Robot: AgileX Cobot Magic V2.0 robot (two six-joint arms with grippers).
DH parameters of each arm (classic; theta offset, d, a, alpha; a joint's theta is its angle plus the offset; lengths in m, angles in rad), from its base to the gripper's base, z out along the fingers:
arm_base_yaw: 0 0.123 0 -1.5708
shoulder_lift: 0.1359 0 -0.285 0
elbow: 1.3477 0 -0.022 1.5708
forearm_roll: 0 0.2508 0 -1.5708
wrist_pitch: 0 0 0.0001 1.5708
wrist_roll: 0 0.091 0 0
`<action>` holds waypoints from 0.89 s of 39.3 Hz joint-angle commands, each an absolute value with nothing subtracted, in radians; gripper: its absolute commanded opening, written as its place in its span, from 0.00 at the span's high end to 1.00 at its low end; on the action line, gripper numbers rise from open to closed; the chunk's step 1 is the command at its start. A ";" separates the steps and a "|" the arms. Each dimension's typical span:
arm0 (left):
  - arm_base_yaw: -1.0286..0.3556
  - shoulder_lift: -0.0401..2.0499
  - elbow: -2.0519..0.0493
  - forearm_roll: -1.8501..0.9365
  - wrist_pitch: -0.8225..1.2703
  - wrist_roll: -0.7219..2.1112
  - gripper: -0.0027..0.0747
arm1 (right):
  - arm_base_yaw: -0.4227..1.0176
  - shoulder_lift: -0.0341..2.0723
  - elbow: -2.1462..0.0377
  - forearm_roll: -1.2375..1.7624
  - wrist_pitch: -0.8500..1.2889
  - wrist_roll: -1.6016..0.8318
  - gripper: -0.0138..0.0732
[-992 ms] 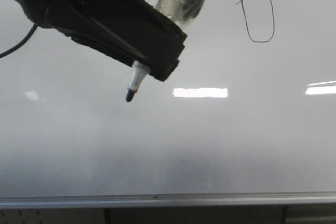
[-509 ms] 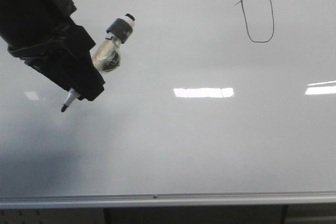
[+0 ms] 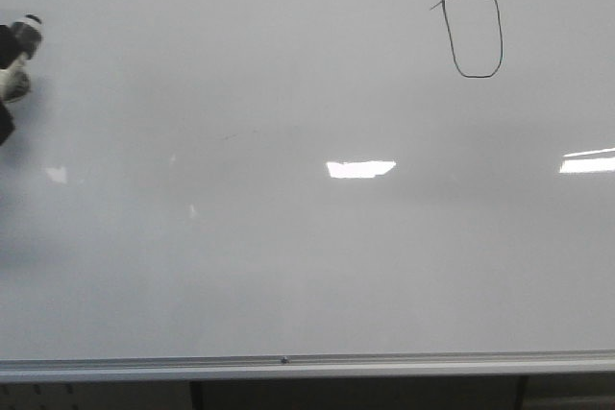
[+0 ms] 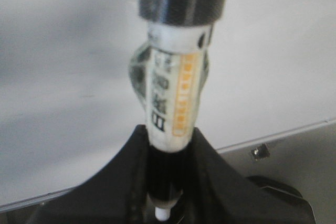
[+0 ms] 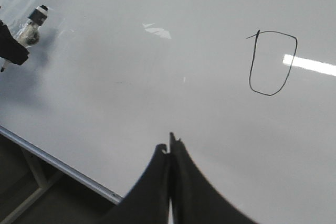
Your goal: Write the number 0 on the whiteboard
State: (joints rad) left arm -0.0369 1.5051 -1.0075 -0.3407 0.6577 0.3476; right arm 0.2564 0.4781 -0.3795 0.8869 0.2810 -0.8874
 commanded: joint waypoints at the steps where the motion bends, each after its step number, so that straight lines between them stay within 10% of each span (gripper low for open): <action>1: 0.026 1.467 -1.036 -0.355 0.586 0.336 0.99 | 0.257 0.480 -0.404 0.908 0.222 -0.899 0.92; 35: 0.059 1.667 -1.133 -0.358 0.443 0.308 0.88 | 0.257 0.480 -0.404 0.909 0.241 -0.899 0.92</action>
State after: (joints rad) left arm 0.0649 1.6782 -1.1016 -0.3406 0.5391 0.3201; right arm 0.2564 0.4781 -0.3795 0.8886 0.2784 -0.8874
